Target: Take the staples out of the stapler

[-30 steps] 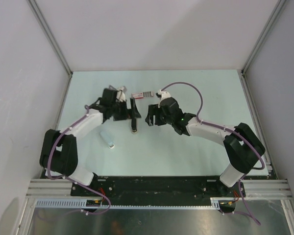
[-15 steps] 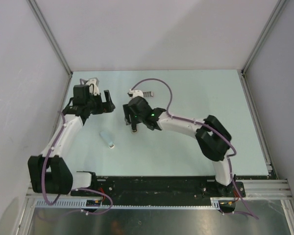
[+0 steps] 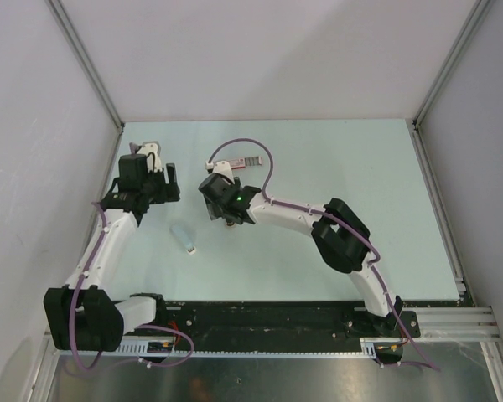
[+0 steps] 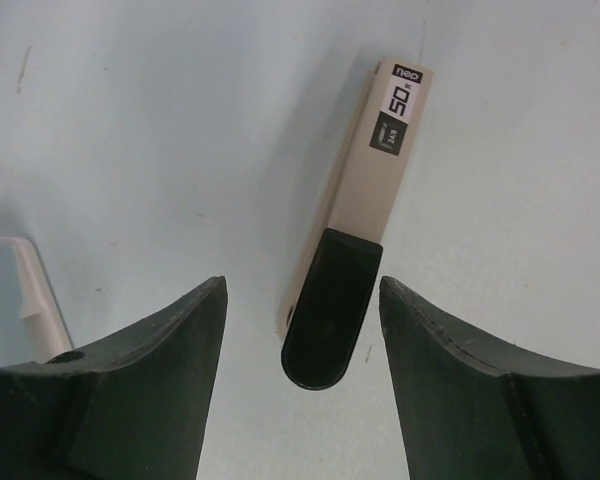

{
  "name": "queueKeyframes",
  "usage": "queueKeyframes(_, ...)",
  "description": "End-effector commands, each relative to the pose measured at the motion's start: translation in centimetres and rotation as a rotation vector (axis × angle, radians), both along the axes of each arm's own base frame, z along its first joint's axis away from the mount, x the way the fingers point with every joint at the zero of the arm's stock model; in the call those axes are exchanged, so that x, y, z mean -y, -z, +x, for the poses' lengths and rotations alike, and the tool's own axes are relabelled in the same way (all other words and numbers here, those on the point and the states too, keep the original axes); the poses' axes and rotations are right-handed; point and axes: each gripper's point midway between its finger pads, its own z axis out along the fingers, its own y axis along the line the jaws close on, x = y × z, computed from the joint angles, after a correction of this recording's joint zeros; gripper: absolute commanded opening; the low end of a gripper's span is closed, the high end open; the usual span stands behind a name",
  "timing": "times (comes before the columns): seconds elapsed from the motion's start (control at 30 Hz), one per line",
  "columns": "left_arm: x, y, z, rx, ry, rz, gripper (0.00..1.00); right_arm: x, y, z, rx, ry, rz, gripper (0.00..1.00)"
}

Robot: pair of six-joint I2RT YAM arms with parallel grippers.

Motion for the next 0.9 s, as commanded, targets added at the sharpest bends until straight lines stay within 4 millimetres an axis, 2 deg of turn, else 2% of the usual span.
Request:
queueKeyframes(0.0, 0.4, -0.3, -0.1, 0.016, 0.065, 0.006, 0.84, 0.8, -1.8, 0.4, 0.058, 0.044, -0.034, 0.67)
queueKeyframes(0.07, 0.5, 0.0, 0.0, 0.008, 0.073, 0.005, 0.95, 1.0, -1.6, 0.4, 0.058, 0.052, -0.041, 0.67)
queueKeyframes(0.17, 0.6, 0.2, -0.1, 0.001, 0.086, 0.007, 0.99, 1.3, -1.0, 0.6, 0.046, 0.063, -0.045, 0.67)
queueKeyframes(0.23, 0.8, 0.2, -0.2, 0.003, 0.1, 0.007, 0.99, 1.3, -0.5, 0.7, 0.033, 0.064, -0.041, 0.66)
queueKeyframes(0.43, 1.0, 0.0, -0.5, 0.014, 0.124, 0.007, 1.0, 0.9, 0.4, 1.0, -0.003, 0.064, -0.003, 0.51)
queueKeyframes(0.87, 0.8, 0.6, -0.5, -0.004, 0.11, 0.013, 1.0, 1.4, 2.0, 0.8, -0.063, 0.082, -0.007, 0.49)
